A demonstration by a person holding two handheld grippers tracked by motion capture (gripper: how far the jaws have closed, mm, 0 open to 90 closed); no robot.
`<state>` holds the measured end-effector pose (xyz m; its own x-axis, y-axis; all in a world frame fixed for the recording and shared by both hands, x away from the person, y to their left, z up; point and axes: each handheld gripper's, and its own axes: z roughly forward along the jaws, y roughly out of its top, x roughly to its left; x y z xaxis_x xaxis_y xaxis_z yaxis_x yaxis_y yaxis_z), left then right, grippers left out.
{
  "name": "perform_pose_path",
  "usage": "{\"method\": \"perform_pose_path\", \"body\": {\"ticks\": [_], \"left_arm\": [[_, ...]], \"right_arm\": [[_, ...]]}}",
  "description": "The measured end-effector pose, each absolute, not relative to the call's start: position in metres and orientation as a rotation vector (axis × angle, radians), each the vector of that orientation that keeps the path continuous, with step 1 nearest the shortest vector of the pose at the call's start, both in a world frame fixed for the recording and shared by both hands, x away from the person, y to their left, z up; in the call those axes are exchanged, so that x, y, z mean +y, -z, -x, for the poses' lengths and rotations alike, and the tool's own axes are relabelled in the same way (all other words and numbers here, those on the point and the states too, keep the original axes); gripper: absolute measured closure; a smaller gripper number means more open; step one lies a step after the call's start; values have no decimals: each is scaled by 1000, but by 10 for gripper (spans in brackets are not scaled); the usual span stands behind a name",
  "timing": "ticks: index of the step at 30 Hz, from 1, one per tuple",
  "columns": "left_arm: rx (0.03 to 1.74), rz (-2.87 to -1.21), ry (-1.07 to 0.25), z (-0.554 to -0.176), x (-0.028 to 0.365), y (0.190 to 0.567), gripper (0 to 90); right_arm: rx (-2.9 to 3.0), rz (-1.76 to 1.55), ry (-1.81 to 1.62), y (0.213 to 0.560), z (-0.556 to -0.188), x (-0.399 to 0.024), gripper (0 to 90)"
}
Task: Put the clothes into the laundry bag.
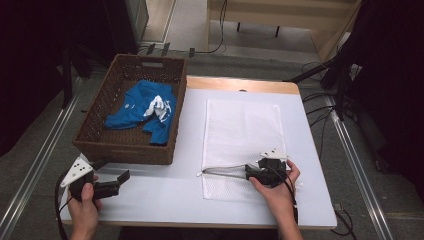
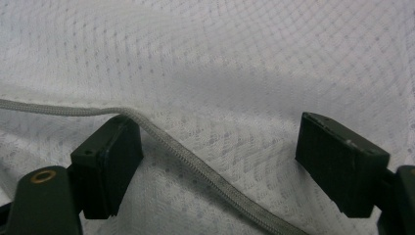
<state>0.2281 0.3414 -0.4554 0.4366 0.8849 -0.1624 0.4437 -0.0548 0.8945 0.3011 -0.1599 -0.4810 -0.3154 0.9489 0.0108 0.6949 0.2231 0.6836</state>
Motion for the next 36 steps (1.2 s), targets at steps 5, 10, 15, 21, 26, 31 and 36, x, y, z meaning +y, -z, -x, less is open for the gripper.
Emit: {"method": "perform_pose_path", "body": {"ticks": [5, 10, 15, 21, 26, 31, 36], "left_arm": [[1162, -1681, -545, -228, 341, 456, 23], [1163, -1678, -544, -228, 341, 456, 23], [1163, -1685, -544, -228, 341, 456, 23], [1161, -1692, -554, -228, 340, 456, 32], [1160, -1688, -565, -226, 341, 454, 32], [1160, -1690, -579, -223, 340, 452, 32], [1158, -1663, -587, -218, 341, 443, 31]], "right_arm": [[2096, -1492, -873, 480, -299, -159, 372], [2099, -1483, -898, 478, -298, -161, 635], [2117, -1482, -928, 478, -300, -164, 832], [2083, -1430, -1029, 469, -296, -167, 896], [2033, -1382, -1121, 456, -289, -168, 897], [2036, -1369, -1155, 455, -288, -166, 898], [2035, -1363, -1183, 455, -288, -168, 898]]}}
